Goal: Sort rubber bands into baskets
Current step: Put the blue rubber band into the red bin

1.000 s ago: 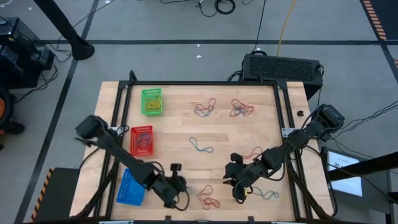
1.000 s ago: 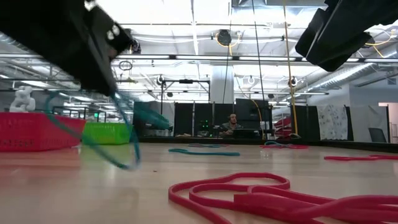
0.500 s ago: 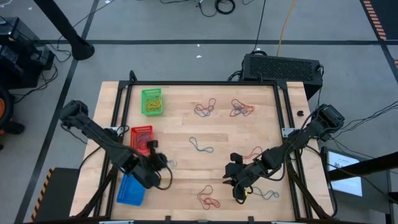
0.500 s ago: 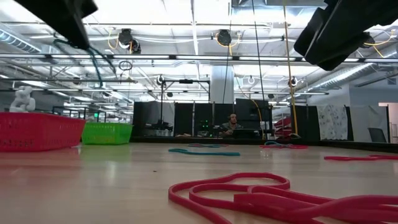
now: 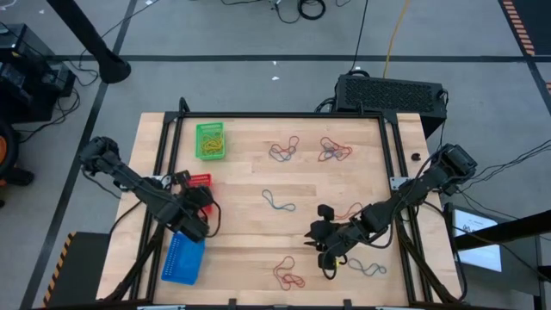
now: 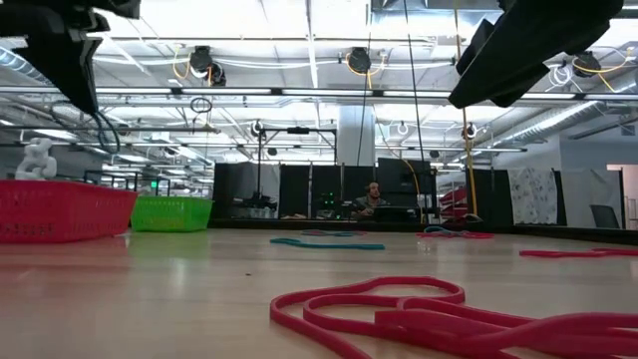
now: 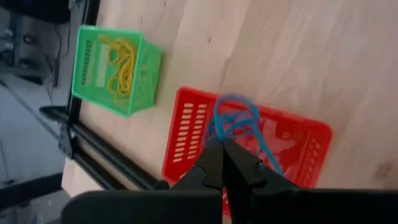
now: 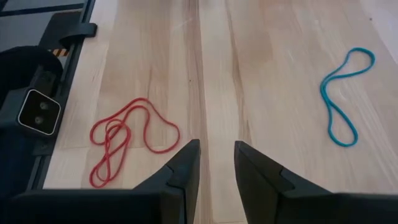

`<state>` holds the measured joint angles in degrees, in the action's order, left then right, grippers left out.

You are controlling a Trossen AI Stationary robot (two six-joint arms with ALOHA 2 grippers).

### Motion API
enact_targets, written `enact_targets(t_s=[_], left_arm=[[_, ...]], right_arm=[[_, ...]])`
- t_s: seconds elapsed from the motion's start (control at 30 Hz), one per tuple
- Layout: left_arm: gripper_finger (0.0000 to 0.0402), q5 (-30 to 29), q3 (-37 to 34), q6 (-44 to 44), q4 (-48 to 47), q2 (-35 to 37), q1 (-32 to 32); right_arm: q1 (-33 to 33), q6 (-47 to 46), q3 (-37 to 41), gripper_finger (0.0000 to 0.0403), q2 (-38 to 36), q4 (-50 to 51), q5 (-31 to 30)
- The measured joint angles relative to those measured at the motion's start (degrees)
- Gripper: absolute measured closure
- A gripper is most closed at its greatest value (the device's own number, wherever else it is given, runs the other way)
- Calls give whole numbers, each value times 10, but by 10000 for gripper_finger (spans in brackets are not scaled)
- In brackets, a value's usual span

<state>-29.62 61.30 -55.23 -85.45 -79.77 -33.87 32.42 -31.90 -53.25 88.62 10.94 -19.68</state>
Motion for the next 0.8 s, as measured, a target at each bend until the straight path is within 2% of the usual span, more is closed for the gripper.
enact_targets(t_s=[0.43,0.8], left_arm=[[396,69,-83,22,24,0,48],[329,55,-96,31,41,0,48]], right_arm=[[0,-3,0,312,0,0,2],[0,-3,0,312,0,1,3]])
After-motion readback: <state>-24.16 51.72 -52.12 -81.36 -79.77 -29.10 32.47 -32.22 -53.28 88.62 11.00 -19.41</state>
